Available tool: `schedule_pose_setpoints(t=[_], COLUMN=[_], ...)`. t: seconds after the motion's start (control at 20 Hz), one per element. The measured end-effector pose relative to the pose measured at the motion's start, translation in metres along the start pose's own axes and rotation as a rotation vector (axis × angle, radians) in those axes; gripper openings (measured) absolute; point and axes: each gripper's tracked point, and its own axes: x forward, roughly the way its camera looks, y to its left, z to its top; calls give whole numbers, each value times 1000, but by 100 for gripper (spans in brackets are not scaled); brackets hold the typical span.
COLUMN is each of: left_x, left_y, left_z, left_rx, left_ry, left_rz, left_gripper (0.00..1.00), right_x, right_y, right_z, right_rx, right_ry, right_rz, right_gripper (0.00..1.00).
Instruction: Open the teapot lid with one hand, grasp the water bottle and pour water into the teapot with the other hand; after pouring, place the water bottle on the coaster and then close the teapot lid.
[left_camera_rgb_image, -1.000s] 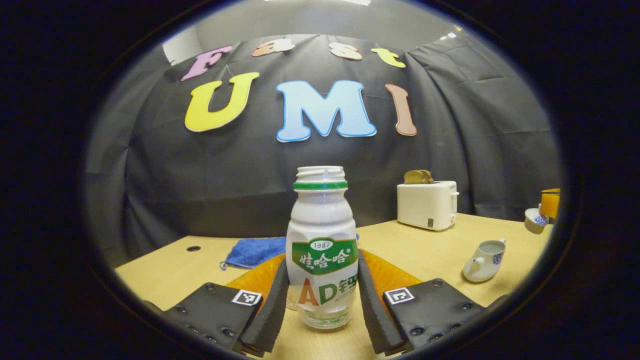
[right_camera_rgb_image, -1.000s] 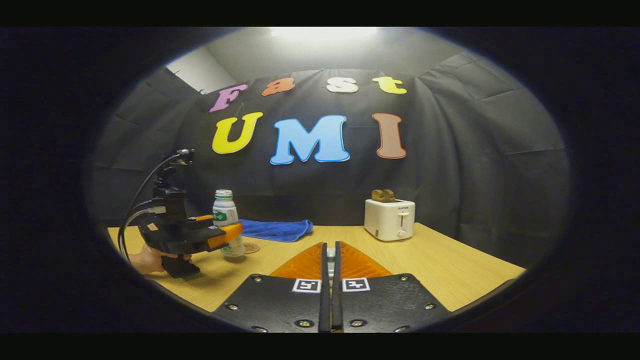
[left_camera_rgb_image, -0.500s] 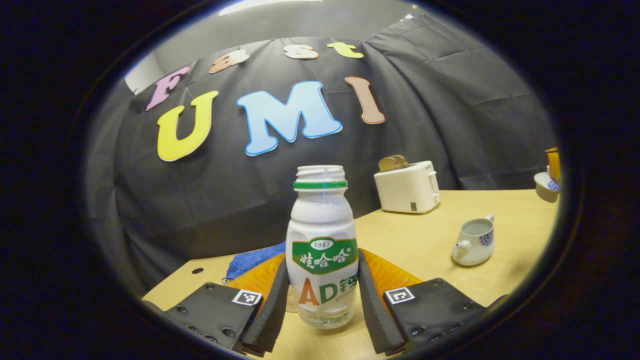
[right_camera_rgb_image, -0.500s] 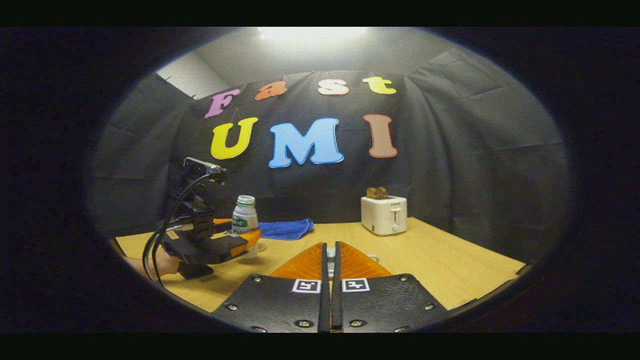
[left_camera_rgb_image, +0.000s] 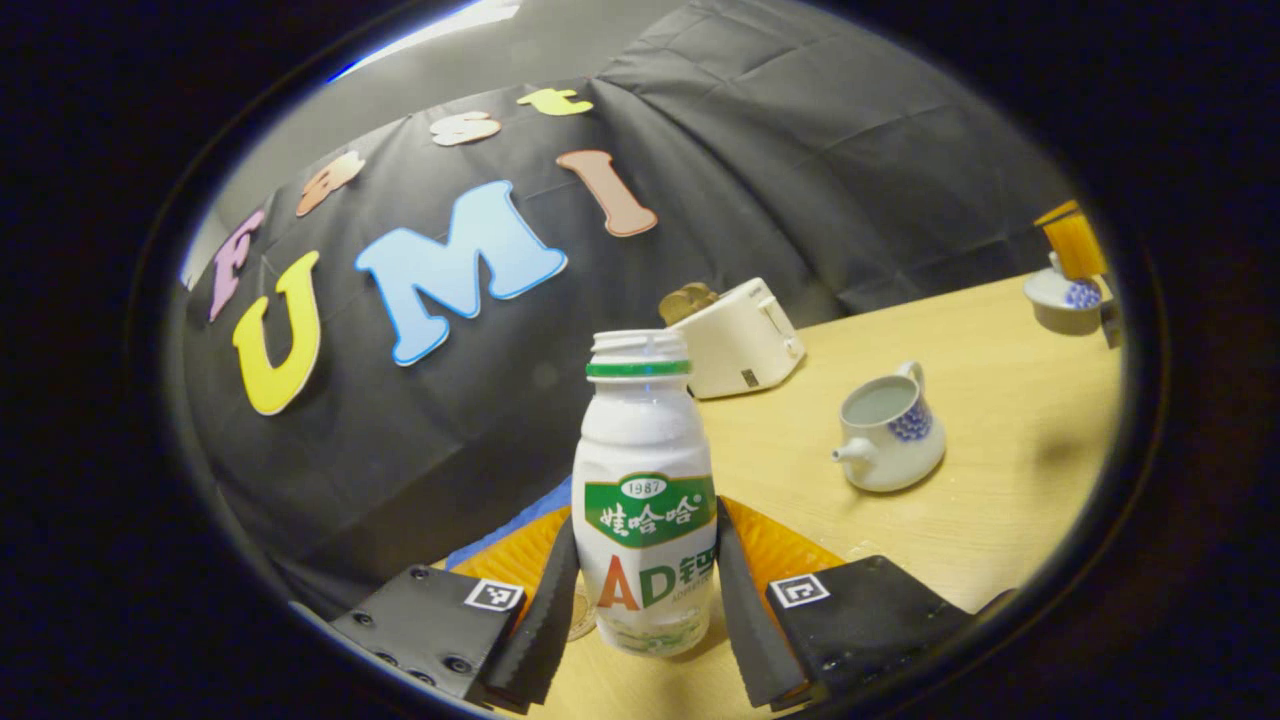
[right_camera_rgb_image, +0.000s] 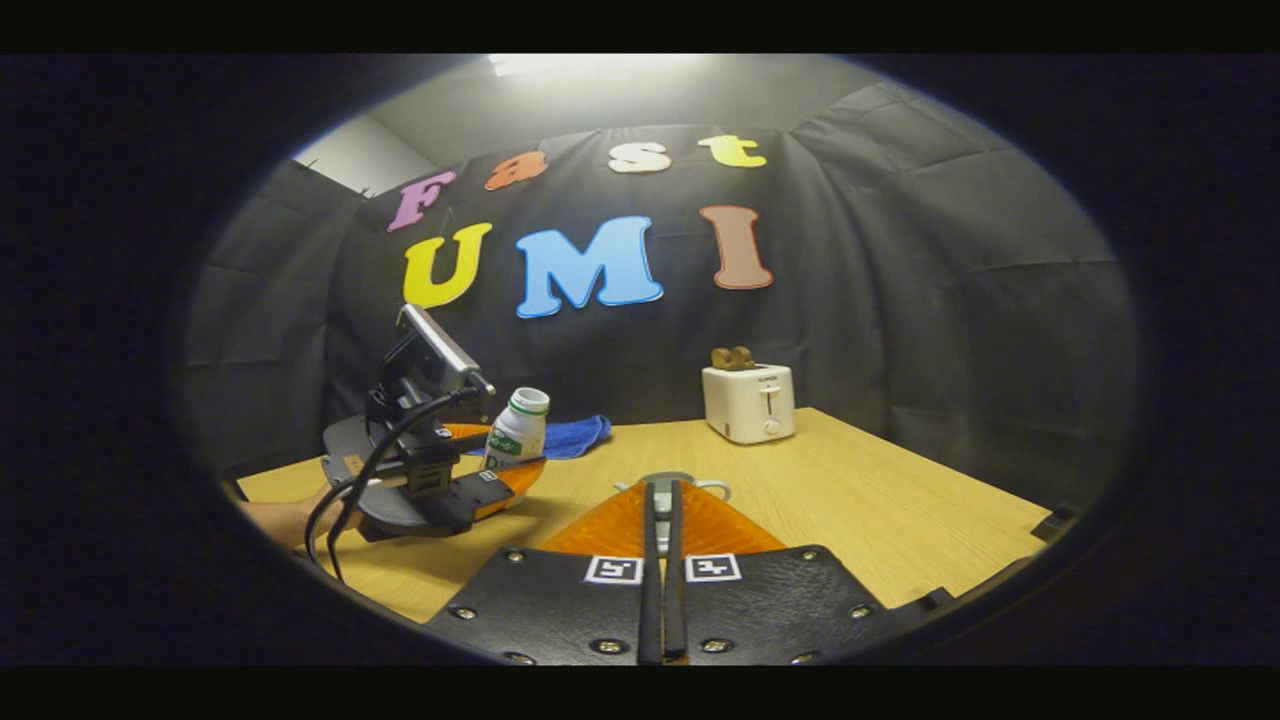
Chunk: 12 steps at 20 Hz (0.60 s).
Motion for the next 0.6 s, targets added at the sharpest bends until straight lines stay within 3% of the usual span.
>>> schedule_pose_setpoints(t=[0.05, 0.1, 0.35, 0.4, 0.45, 0.6], left_x=[3, 7, 15, 16, 16, 22], left_y=[-4, -9, -17, -19, -19, -18], left_z=[0, 0, -5, -4, -5, -3], left_rx=[36, 66, 186, 205, 230, 335], left_ry=[6, 15, 57, 62, 69, 90], left_rz=[-4, -9, -11, -13, -10, 3], left_gripper=[70, 79, 80, 75, 80, 80], right_x=[0, 0, 1, 1, 1, 1], right_y=[-5, -9, -26, -29, -32, -38], right_z=[-1, -5, -15, -16, -15, -13], right_rx=[-1, -1, 30, 32, 35, 37], right_ry=[1, 6, 27, 27, 24, 20], right_rz=[-10, -19, -40, -44, -50, -61], right_gripper=[1, 1, 1, 1, 1, 1])
